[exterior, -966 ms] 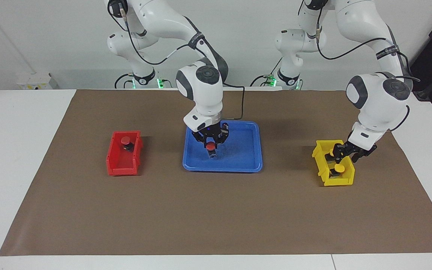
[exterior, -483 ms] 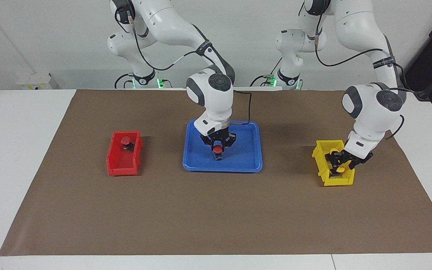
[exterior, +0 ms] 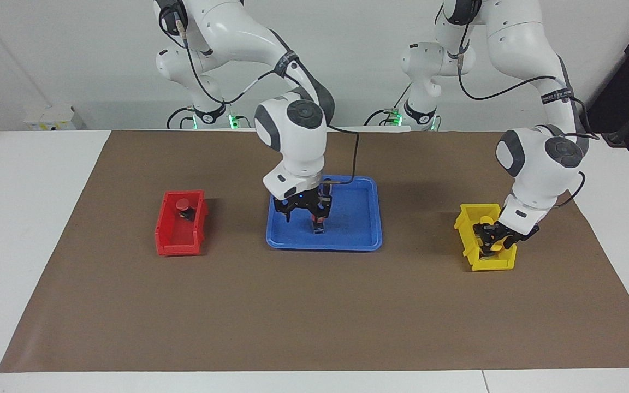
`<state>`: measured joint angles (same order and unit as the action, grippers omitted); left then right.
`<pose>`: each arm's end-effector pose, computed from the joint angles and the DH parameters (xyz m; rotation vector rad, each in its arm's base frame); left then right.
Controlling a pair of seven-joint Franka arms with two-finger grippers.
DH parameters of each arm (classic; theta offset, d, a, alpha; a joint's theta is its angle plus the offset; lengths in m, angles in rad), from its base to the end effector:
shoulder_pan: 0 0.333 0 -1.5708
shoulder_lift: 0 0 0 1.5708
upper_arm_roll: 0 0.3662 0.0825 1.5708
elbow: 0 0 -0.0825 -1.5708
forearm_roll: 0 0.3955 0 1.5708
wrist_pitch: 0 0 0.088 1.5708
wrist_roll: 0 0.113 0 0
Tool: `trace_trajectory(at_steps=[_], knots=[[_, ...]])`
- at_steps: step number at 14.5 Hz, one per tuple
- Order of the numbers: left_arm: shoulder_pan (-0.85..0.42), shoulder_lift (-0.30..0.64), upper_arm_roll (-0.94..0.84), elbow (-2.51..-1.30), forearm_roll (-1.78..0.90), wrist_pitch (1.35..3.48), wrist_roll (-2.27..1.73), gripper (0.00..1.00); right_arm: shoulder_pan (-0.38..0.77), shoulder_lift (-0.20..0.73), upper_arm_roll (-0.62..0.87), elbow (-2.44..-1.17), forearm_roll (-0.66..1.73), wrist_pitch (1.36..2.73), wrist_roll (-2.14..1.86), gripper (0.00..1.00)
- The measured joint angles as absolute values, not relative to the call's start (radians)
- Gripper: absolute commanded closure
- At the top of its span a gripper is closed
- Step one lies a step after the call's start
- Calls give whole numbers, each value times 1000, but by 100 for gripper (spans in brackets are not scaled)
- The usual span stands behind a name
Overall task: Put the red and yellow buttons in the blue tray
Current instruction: 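Grasp the second red button while the left gripper grasps a yellow button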
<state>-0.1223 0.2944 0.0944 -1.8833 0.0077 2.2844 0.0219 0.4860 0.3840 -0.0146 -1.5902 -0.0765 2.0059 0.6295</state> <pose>0.6562 -0.0226 0.3995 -3.1028 0.0932 -0.1679 0.6266 0.3153 0.4523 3.0862 -0.1944 0.1027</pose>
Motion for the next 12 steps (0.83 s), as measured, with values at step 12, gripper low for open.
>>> trace_trajectory(at_steps=[12], knots=[[-339,298,78,-1533,-37,1912,-396,98,68,-46,-17,-2202,-2,2157,-62,25]])
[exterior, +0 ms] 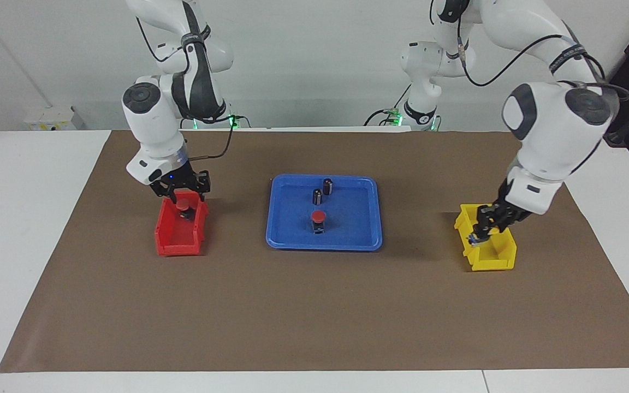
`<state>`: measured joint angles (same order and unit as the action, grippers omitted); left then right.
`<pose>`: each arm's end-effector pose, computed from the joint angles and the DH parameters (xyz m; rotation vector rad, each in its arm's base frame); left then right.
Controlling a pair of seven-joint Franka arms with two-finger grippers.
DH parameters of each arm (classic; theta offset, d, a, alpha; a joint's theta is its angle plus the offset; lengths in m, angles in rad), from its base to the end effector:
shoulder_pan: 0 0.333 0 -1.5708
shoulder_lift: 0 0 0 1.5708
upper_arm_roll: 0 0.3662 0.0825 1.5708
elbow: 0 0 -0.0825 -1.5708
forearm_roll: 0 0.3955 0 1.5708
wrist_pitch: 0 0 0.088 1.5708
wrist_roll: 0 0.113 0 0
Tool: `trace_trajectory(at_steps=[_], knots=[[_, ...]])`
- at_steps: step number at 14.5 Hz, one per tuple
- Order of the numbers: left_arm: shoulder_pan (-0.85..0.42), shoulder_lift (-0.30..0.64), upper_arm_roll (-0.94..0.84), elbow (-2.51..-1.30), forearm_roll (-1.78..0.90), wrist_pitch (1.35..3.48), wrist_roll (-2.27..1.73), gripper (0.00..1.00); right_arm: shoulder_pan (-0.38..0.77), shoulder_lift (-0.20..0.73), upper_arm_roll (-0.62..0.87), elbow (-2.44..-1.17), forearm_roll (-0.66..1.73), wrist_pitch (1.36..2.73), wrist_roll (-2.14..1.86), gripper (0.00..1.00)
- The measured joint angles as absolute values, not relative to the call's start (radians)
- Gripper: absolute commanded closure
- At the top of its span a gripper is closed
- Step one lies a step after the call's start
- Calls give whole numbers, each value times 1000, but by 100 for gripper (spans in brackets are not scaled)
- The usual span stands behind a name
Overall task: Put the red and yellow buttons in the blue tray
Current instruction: 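Grasp the second red button while the left gripper grasps a yellow button, then place the yellow button in the tray while the right gripper lifts red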
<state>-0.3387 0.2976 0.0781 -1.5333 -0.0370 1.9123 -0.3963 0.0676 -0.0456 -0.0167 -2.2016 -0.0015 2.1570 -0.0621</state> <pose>0.6607 -0.1863 0.5320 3.0931 0.2204 0.1146 0.5284 0.0268 0.4400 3.1360 0.1787 0.0016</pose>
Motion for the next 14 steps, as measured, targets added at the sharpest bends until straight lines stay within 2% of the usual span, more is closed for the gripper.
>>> trace_trajectory(at_steps=[2,5,8,13,14], knots=[[-469,303,75,-1572,-37,1948,-526,98,41,-46,-17,-2224,4,2193,-91,27],[-600,304,74,-1660,-37,2007,-607,98,39,-46,-15,-2283,5,2270,-103,29],[-662,304,74,-1735,-37,2069,-617,98,37,-46,-13,-2323,5,2303,-106,30],[-721,324,75,-1774,-37,2126,-656,98,3,-46,-14,-2340,5,2303,-161,35],[-727,334,75,-1775,-37,2131,-661,95,-1,-47,-14,-2343,5,2305,-166,35]])
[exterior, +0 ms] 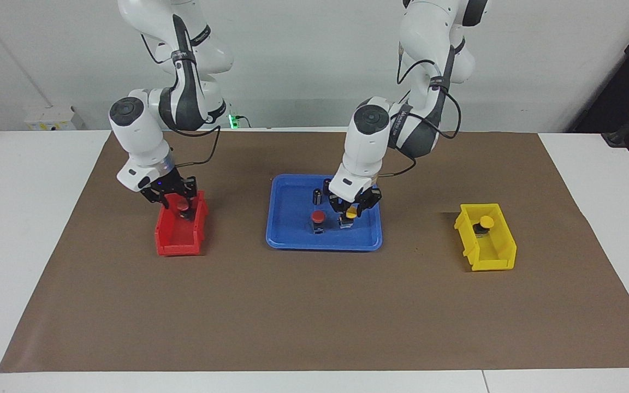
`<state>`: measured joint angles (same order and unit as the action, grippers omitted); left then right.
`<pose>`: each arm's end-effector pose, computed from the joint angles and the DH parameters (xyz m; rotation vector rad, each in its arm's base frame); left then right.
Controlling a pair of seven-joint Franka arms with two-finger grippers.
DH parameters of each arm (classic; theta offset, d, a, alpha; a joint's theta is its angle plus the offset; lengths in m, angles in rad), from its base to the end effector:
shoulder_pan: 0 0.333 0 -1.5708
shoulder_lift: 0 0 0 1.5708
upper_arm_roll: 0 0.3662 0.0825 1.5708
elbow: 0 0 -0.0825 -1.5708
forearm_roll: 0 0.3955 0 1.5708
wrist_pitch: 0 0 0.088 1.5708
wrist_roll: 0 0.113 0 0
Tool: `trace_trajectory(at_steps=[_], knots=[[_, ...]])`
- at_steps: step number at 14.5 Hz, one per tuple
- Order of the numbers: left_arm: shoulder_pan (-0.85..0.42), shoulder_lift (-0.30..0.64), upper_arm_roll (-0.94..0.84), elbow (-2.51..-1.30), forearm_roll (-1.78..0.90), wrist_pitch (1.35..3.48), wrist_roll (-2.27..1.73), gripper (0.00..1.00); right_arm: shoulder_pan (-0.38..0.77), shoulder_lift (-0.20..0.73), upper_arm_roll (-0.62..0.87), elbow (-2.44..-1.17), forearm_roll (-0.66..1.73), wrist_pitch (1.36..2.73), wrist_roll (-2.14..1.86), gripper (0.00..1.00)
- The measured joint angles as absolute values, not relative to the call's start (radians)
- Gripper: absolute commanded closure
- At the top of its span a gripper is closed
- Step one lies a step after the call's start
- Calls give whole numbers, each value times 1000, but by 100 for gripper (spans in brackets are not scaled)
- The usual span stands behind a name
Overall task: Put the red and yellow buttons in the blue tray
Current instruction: 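Place the yellow button in the tray while the right gripper lifts red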
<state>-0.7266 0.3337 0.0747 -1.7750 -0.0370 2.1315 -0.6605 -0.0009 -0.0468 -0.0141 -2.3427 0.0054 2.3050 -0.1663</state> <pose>0.5289 -0.4118 0.4098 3.1211 0.0367 0.0227 0.5050 -0.0075 0.3899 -3.1292 -0.2315 -0.0149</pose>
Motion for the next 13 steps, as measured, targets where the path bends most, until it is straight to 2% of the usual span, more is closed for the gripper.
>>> trace_trajectory(at_steps=[1,3,9,11,13], knots=[[-729,342,75,-1775,-37,2135,-663,91,-2,-47,-14,-2347,6,2314,-167,35],[-729,349,76,-1777,-37,2138,-663,73,-2,-48,-12,-2363,6,2341,-167,39],[-729,350,77,-1781,-37,2146,-664,38,4,-48,-7,-2383,7,2376,-167,72],[-729,350,78,-1781,-37,2146,-665,27,10,-48,-6,-2375,7,2374,-167,72],[-729,347,79,-1780,-37,2144,-665,16,35,-44,-5,-2314,7,2297,-167,72]])
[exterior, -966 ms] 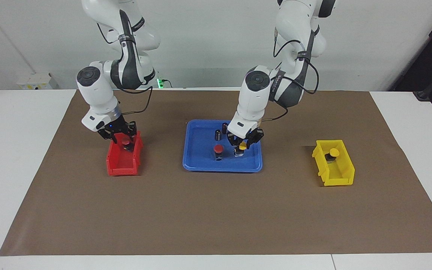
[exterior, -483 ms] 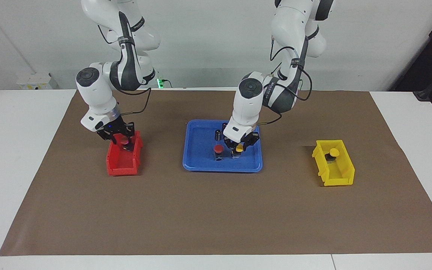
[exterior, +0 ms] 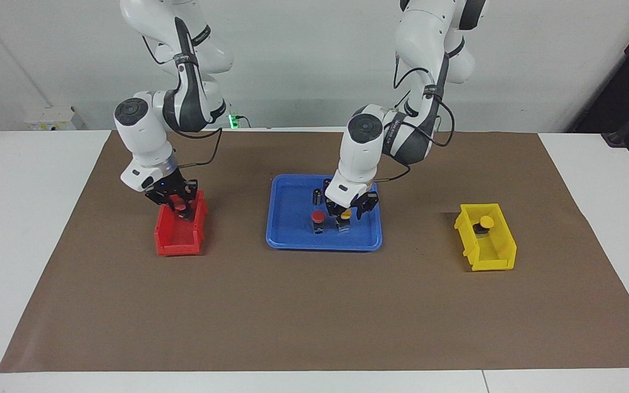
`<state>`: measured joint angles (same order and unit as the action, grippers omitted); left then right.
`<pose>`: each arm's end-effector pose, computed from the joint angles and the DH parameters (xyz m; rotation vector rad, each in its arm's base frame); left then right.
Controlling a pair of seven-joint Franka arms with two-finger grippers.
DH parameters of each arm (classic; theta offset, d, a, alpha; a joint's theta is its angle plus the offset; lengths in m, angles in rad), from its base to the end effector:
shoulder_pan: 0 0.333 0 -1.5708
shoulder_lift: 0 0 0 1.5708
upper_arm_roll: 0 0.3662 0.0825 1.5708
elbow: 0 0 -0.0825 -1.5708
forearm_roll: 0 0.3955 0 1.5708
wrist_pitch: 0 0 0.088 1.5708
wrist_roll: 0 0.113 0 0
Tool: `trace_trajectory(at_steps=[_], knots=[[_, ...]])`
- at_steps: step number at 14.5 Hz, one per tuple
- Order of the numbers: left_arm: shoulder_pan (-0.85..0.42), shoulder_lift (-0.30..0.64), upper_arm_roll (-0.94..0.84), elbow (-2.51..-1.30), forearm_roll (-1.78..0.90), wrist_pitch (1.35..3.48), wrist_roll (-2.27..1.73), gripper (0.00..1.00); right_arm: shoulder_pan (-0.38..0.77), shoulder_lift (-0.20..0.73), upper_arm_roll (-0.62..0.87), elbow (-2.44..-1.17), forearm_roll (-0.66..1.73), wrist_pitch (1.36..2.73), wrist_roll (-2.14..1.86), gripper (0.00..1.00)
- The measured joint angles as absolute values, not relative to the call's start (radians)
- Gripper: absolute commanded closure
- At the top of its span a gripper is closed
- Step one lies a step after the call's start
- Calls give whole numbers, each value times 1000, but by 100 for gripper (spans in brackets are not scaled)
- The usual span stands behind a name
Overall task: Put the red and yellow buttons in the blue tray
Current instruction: 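Place the yellow button in the tray while the right gripper lifts red, then place the red button in the tray while the left gripper returns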
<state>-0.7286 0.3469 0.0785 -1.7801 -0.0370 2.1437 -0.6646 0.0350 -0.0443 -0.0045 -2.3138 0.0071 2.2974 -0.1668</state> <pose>0.5304 -0.4116 0.3997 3.1266 0.0459 0.0178 0.5130 0.0158 0.4008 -3.1231 -0.3018 -0.0443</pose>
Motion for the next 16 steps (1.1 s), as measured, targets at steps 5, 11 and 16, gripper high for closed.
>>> trace_trajectory(at_steps=[5,11,16], knots=[[-708,276,111,-1740,-21,2009,-644,0,106,9,-4,-1998,15,2008,-48,72],[-446,112,128,-1692,-18,1764,-301,0,415,147,5,-1872,17,2106,448,72],[-194,-8,133,-1675,-17,1656,70,0,488,255,4,-1872,15,2208,502,71]])
